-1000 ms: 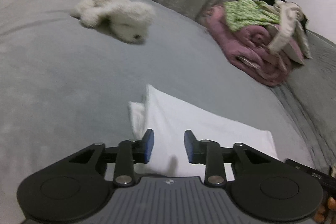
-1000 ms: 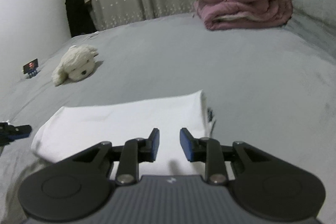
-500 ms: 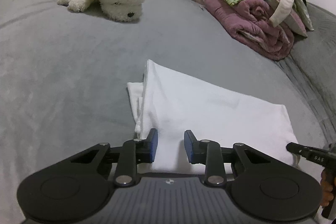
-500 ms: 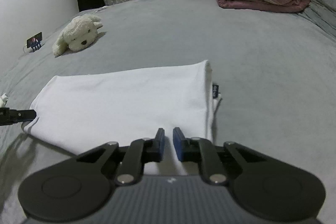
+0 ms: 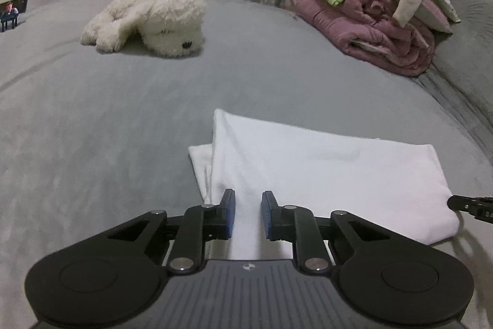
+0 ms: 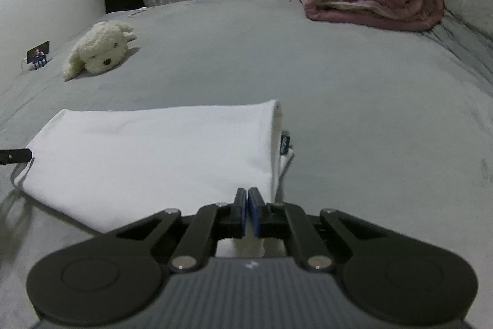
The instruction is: Fold clothes
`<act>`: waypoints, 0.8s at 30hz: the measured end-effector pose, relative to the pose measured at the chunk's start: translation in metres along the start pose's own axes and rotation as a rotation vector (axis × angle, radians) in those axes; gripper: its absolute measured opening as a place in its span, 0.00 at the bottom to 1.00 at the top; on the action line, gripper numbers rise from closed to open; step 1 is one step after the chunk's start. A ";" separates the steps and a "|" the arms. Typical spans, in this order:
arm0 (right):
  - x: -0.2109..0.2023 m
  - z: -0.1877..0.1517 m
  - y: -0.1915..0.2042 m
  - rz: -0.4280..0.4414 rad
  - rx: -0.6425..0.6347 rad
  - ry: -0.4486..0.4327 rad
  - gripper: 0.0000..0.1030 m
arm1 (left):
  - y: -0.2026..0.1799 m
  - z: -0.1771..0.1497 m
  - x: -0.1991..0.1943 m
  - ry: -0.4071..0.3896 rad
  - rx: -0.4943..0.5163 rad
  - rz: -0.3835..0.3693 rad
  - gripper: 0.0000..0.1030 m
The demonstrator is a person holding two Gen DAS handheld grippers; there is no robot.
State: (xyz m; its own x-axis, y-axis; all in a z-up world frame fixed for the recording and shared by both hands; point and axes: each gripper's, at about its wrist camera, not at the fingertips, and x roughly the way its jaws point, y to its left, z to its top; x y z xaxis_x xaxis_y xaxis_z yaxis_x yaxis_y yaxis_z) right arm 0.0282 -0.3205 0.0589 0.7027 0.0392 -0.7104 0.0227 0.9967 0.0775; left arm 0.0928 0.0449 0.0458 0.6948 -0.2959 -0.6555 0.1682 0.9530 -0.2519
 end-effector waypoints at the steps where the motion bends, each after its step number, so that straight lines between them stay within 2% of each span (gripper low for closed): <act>1: 0.001 -0.001 0.001 -0.006 -0.007 0.003 0.03 | 0.000 0.000 0.003 0.003 0.000 0.003 0.17; 4: 0.004 -0.002 0.003 -0.019 -0.023 0.007 0.03 | 0.000 0.000 0.004 0.004 0.019 0.012 0.17; 13: 0.013 -0.004 0.004 -0.039 -0.034 0.009 0.04 | 0.013 0.001 0.006 0.027 -0.035 -0.001 0.12; 20: 0.013 -0.003 0.005 -0.045 -0.046 0.017 0.04 | 0.009 0.001 0.008 0.028 -0.011 0.017 0.10; 22: 0.013 -0.002 0.004 -0.046 -0.045 0.018 0.04 | 0.011 0.003 0.006 0.034 -0.031 0.013 0.10; 24: 0.011 -0.001 0.003 -0.051 -0.045 0.020 0.04 | 0.007 0.005 -0.001 0.012 -0.019 0.000 0.10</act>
State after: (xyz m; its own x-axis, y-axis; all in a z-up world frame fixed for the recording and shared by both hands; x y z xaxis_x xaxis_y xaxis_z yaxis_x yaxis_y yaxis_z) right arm 0.0351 -0.3169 0.0501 0.6868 -0.0111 -0.7267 0.0262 0.9996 0.0095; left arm 0.0968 0.0525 0.0485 0.6866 -0.2963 -0.6639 0.1542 0.9517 -0.2653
